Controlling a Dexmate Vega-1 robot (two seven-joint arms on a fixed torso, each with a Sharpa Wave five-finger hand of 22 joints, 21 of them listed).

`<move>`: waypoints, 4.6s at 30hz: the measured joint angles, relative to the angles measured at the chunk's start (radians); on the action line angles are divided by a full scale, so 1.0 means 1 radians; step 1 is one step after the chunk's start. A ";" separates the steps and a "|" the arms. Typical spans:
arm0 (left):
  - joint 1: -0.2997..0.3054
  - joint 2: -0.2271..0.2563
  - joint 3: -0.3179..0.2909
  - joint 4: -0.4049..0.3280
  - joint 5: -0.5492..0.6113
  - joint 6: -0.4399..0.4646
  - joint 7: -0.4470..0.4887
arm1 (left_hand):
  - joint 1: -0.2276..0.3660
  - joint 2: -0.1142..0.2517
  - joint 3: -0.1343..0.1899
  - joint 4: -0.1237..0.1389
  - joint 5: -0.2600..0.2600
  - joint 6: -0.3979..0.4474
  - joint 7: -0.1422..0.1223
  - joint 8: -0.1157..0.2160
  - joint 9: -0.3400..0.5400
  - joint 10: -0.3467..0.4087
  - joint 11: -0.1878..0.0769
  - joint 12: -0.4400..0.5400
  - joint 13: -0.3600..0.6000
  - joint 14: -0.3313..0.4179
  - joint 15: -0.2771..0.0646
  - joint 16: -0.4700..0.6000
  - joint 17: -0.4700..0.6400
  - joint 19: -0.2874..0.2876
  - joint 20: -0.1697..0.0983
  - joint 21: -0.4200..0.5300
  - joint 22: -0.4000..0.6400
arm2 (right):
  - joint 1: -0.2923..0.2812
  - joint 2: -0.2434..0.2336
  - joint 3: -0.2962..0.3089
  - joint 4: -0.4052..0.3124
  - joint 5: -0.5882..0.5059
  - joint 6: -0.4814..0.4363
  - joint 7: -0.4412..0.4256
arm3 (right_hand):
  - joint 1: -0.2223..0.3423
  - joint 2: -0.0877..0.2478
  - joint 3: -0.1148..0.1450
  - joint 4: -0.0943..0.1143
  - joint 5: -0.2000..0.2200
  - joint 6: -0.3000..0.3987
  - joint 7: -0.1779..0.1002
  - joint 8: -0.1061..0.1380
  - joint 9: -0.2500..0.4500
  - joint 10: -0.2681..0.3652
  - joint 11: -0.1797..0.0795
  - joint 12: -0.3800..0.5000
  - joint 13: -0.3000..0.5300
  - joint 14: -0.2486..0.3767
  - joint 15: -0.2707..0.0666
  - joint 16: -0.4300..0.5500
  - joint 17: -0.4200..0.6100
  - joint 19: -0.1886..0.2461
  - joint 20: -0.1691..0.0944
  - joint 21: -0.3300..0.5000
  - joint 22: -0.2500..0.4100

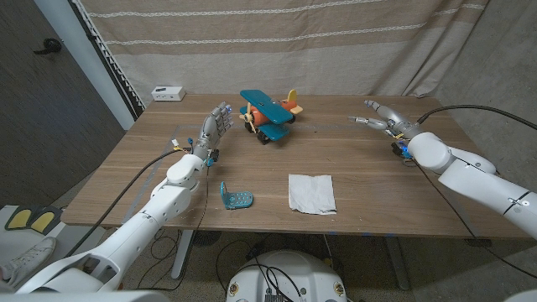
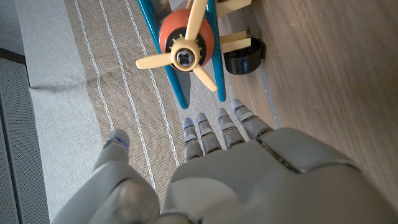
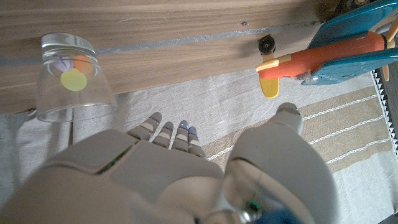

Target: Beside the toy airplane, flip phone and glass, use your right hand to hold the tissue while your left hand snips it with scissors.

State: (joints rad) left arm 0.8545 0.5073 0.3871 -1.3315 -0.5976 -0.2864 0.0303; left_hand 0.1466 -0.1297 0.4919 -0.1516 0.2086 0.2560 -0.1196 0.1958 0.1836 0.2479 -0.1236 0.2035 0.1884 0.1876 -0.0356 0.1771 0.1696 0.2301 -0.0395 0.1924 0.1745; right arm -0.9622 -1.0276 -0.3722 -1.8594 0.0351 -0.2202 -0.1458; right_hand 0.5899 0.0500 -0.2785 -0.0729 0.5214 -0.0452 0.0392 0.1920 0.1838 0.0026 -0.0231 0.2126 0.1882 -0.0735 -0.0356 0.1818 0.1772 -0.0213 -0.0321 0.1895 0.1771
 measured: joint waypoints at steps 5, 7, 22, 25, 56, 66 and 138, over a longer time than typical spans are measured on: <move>-0.001 -0.001 0.001 0.001 0.003 0.000 0.004 | 0.000 0.000 0.000 0.000 0.000 0.001 0.002 0.000 0.000 0.001 -0.001 0.000 0.000 0.000 0.000 0.000 0.000 0.000 0.000 0.000 0.000 | 0.001 -0.020 0.000 -0.007 -0.004 -0.006 0.015 | 0.004 -0.004 0.000 0.000 0.000 0.000 0.000 0.000 0.000 0.000 0.000 -0.001 0.000 0.000 0.000 0.000 0.000 0.000 0.000 0.000 0.000; -0.001 -0.001 0.001 0.001 0.005 0.000 0.005 | 0.000 0.000 0.000 0.000 0.000 0.001 0.002 0.000 0.000 0.001 -0.001 0.000 0.000 0.000 0.000 0.000 0.000 0.000 0.000 0.000 0.000 | 0.001 -0.028 0.000 -0.010 -0.006 -0.008 0.020 | 0.008 0.001 0.000 0.000 0.000 0.000 0.000 0.000 0.000 0.000 0.000 -0.001 0.000 0.000 0.000 0.000 0.000 0.000 0.000 0.000 0.000; 0.006 0.008 0.000 -0.016 0.011 0.005 0.021 | 0.000 0.000 0.000 0.000 0.000 0.001 0.002 0.000 0.000 0.007 0.004 0.004 0.000 0.000 0.000 0.000 0.000 0.000 0.000 0.000 0.000 | -0.005 -0.077 0.008 -0.027 -0.023 -0.031 0.059 | 0.018 0.011 0.000 0.000 -0.004 0.000 0.000 0.000 0.000 0.000 0.000 -0.001 0.000 0.000 0.000 0.000 0.000 0.000 0.000 0.000 0.000; 0.007 0.009 -0.001 -0.018 0.011 0.006 0.023 | 0.000 0.000 0.000 0.000 0.000 0.001 0.002 0.000 0.000 0.012 -0.001 0.004 0.000 0.000 0.000 0.000 0.000 0.000 0.000 0.000 0.000 | -0.005 -0.084 0.008 -0.029 -0.025 -0.032 0.063 | 0.018 0.011 0.001 -0.001 -0.004 0.000 0.000 0.000 0.000 0.000 0.000 -0.001 0.000 0.000 0.000 0.000 0.000 -0.004 0.004 0.000 0.000; 0.015 0.003 -0.003 -0.018 0.000 0.002 0.017 | 0.012 -0.001 0.000 0.000 0.000 0.026 -0.002 0.004 0.000 0.059 -0.009 0.015 0.000 0.020 -0.002 0.009 0.000 0.000 0.000 0.000 0.000 | -0.015 -0.141 0.017 -0.049 -0.065 -0.061 0.092 | 0.050 0.032 0.010 -0.018 0.004 0.031 -0.020 0.012 0.000 0.024 -0.013 0.014 0.000 0.022 0.004 0.000 0.000 -0.002 0.031 0.000 -0.003; 0.022 0.000 -0.005 -0.018 -0.005 -0.004 0.015 | 0.012 -0.001 0.000 0.000 0.000 0.030 0.002 0.004 0.000 0.070 -0.009 0.015 0.000 0.020 -0.002 0.009 0.000 0.000 0.000 0.000 0.000 | -0.047 -0.163 0.037 -0.058 -0.065 -0.061 0.077 | 0.065 0.031 0.010 -0.018 0.004 0.045 -0.028 0.016 0.000 0.048 -0.025 0.022 0.000 0.051 0.003 0.008 0.000 0.025 0.025 0.008 -0.002; 0.060 0.007 -0.008 -0.058 -0.005 0.003 0.038 | 0.017 -0.007 -0.004 0.004 0.000 0.040 0.005 0.004 0.000 0.089 -0.007 0.015 0.000 0.023 -0.005 0.009 0.000 0.000 0.000 0.000 0.000 | -0.186 -0.347 0.132 -0.149 -0.077 -0.169 0.081 | 0.105 0.056 0.014 -0.031 0.020 0.080 -0.034 0.018 0.005 0.095 -0.034 0.039 0.005 0.084 0.005 0.003 0.000 0.062 -0.005 0.010 -0.003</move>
State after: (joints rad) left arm 0.9149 0.5141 0.3791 -1.3897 -0.6025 -0.2838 0.0687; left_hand 0.1638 -0.1363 0.4877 -0.1474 0.2086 0.2962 -0.1141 0.2000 0.1836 0.3366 -0.1303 0.2188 0.1884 0.2111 -0.0410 0.1858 0.1697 0.2301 -0.0395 0.1924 0.1745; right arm -1.1479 -1.3751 -0.2398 -2.0088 -0.0422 -0.3891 -0.0645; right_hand 0.6951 0.1058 -0.2643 -0.1034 0.5410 0.0353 0.0052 0.2104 0.1885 0.0980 -0.0575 0.2517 0.1930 0.0102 -0.0307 0.1847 0.1773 0.0411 -0.0376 0.1996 0.1745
